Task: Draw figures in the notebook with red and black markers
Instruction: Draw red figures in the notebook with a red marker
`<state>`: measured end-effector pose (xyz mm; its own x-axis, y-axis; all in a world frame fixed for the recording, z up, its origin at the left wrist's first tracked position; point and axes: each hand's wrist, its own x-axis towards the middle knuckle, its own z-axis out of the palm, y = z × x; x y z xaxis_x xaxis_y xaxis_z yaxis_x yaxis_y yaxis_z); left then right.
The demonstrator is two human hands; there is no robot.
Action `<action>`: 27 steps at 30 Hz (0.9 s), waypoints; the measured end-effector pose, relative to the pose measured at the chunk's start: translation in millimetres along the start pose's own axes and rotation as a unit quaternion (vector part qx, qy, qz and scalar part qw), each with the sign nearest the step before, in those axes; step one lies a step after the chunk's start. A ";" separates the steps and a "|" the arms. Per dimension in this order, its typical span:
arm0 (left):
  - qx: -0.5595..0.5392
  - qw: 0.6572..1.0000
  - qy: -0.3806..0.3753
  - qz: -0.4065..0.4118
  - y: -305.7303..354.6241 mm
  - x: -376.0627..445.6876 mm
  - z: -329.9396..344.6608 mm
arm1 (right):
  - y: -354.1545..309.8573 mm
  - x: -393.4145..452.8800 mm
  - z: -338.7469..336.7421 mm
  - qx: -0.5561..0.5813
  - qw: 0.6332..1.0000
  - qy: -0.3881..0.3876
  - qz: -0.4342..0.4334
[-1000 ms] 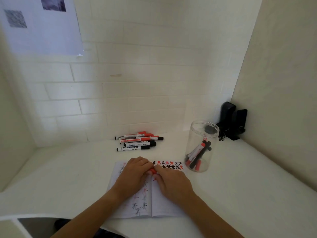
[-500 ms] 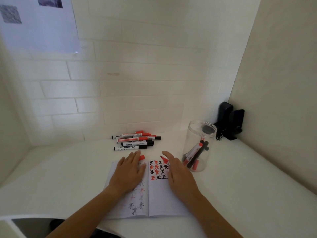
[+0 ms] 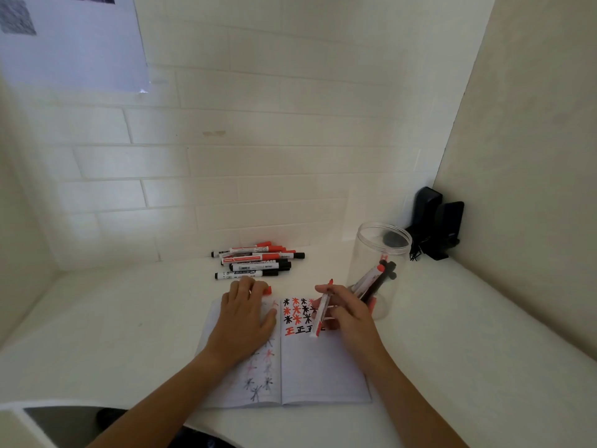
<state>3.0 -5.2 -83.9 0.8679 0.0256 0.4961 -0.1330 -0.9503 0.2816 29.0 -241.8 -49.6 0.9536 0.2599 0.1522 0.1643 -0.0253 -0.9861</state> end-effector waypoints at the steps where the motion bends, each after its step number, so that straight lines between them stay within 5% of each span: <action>1: 0.001 1.000 0.000 0.008 0.2 -0.3 -0.4 | 1.1 -0.9 1.2 -0.019 1.000 -0.004 -0.001; 16: 0.037 0.961 -0.270 0.035 2.7 3.2 -15.5 | -4.3 -3.2 -1.5 -0.035 0.999 0.021 0.002; 27: 0.038 0.962 -0.266 0.042 7.2 -12.2 -18.3 | -23.6 8.4 -19.2 -0.059 0.995 -0.044 0.064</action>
<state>-17.3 -6.6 -72.8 0.9805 -0.1956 0.0187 -0.1956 -0.9625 0.1878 38.0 -257.6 -23.8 0.9437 0.3304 0.0134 0.0756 -0.1760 -0.9815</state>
